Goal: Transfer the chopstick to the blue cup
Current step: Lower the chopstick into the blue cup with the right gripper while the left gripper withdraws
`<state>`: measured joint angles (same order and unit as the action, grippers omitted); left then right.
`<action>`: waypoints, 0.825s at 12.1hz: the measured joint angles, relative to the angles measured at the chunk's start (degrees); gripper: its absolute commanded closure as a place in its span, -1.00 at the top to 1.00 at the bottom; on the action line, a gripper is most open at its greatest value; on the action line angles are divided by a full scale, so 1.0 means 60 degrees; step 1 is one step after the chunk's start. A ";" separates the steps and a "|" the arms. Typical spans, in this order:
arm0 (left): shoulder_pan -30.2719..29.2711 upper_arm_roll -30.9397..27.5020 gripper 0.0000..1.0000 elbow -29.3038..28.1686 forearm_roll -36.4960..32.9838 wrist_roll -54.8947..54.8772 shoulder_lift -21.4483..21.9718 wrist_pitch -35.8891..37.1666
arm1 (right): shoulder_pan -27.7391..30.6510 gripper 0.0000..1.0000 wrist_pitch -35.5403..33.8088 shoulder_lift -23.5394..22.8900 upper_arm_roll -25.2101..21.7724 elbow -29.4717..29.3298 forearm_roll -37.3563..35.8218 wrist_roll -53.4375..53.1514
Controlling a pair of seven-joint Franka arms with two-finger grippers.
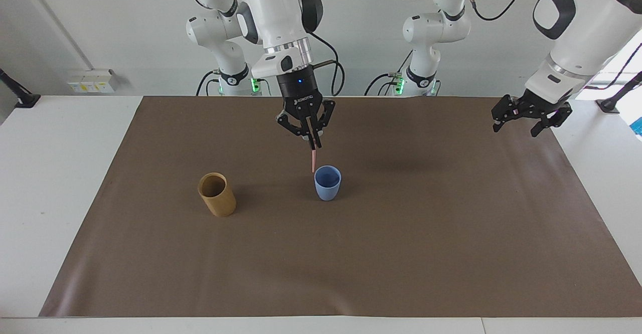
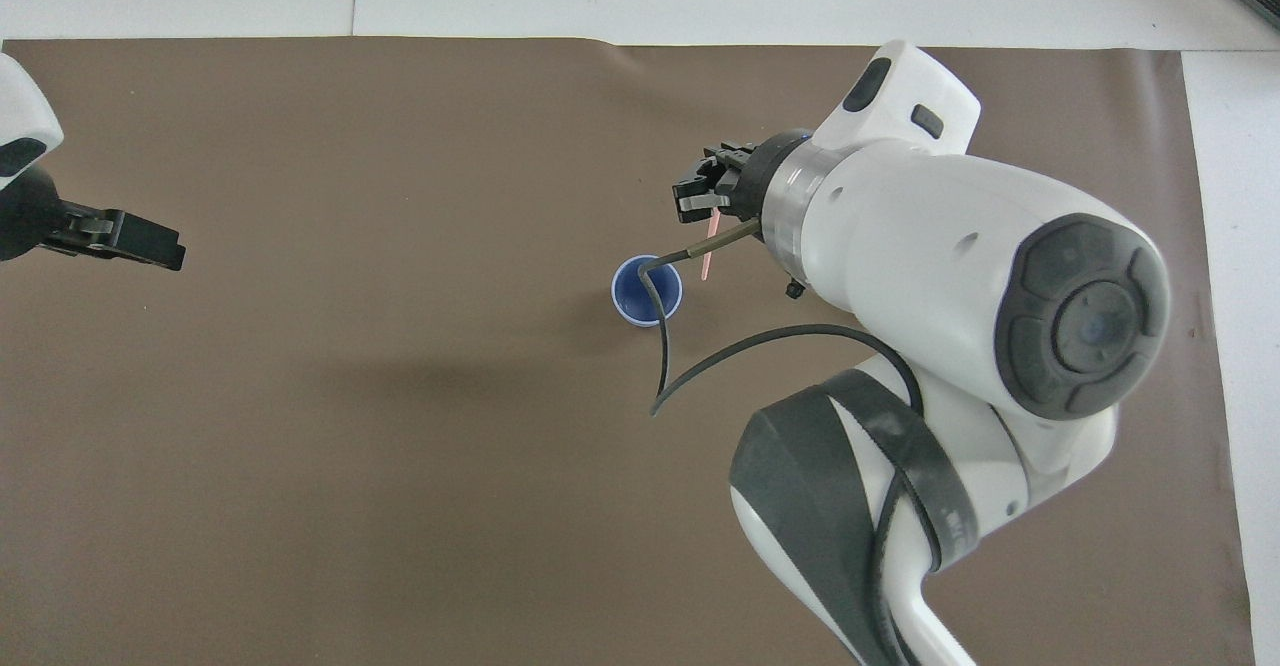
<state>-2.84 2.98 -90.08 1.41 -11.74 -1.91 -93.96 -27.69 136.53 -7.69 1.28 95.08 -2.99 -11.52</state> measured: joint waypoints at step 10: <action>-0.0005 -0.0021 1.00 0.0205 0.0000 0.0080 0.0807 0.1881 | -0.0615 -1.00 0.0745 -0.0491 0.0003 0.0479 -0.0448 -0.0102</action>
<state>-2.87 2.86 -88.85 1.42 -11.27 2.94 -82.68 -31.38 141.01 -10.64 1.30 97.95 -5.68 -12.13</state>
